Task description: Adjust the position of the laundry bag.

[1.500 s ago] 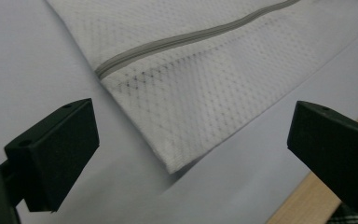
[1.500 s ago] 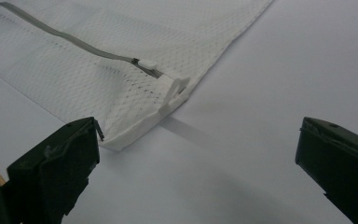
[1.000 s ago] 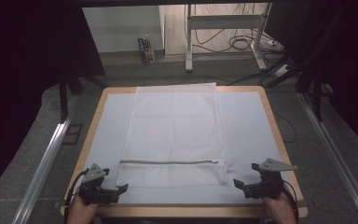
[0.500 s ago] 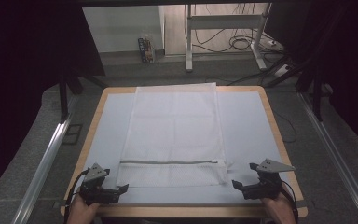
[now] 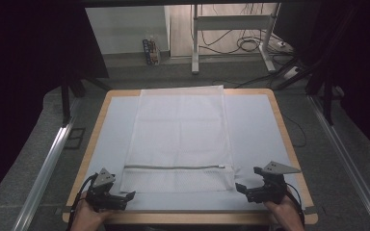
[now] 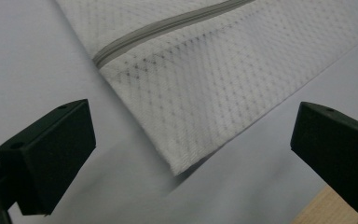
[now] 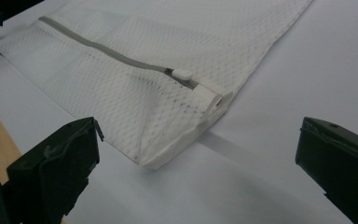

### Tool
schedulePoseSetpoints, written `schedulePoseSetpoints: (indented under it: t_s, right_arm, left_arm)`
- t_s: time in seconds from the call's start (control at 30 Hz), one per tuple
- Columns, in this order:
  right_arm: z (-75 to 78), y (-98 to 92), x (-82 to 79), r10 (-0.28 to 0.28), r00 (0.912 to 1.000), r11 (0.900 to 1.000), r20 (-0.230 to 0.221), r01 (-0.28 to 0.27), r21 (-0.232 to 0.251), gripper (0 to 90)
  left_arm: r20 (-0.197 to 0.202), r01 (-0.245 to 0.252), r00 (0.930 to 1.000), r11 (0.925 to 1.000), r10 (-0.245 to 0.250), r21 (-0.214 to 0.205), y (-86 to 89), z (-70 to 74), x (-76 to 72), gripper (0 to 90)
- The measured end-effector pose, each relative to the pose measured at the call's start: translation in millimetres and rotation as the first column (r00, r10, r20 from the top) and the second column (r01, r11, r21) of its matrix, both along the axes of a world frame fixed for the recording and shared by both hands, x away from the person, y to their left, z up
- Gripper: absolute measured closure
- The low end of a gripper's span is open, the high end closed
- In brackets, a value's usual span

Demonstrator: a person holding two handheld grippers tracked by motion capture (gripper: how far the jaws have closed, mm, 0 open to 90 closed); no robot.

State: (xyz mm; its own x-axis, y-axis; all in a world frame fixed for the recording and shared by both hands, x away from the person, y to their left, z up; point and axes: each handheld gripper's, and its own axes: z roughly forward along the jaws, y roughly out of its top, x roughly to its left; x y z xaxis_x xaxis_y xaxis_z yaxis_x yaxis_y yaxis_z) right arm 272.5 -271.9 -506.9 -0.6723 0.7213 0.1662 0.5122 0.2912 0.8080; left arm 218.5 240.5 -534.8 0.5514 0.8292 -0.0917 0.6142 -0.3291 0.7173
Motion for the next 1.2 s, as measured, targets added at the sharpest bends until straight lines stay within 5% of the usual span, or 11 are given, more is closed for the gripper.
schedulePoseSetpoints:
  t_s: [0.4, 0.5, 0.73, 1.0, 1.2]
  right_arm:
    - [3.9, 5.6, 9.0, -0.019, 0.9997, 0.9998, 0.016, 0.02, -0.011, 0.0]
    - [7.0, 9.3, 12.9, -0.026, 0.9994, 0.9989, 0.021, 0.027, -0.039, 2.1]
    - [7.1, 14.1, 22.9, -0.028, 0.9995, 0.9957, 0.013, 0.029, -0.088, 7.7]
    - [9.6, 22.3, 33.1, -0.019, 0.9993, 0.9923, 0.031, 0.022, -0.122, 22.0]
    - [8.8, 21.6, 49.5, -0.044, 0.999, 0.9924, -0.003, 0.043, -0.115, 31.2]
  left_arm:
    - [0.041, -0.028, 0.9987, 0.9996, 0.029, -0.009, -1.3, 4.9, 12.4, 3.0]
    - [0.069, -0.063, 0.9954, 0.9968, 0.067, -0.049, 3.8, 8.8, 22.2, 5.7]
    - [0.054, -0.079, 0.9951, 0.9942, 0.083, -0.074, 7.6, 9.5, 36.9, 10.0]
    - [0.071, -0.066, 0.9953, 0.9978, 0.066, -0.007, 2.9, 8.2, 56.9, 13.7]
    - [0.095, -0.065, 0.9935, 0.9977, 0.063, 0.018, -0.8, 8.4, 71.5, 18.7]
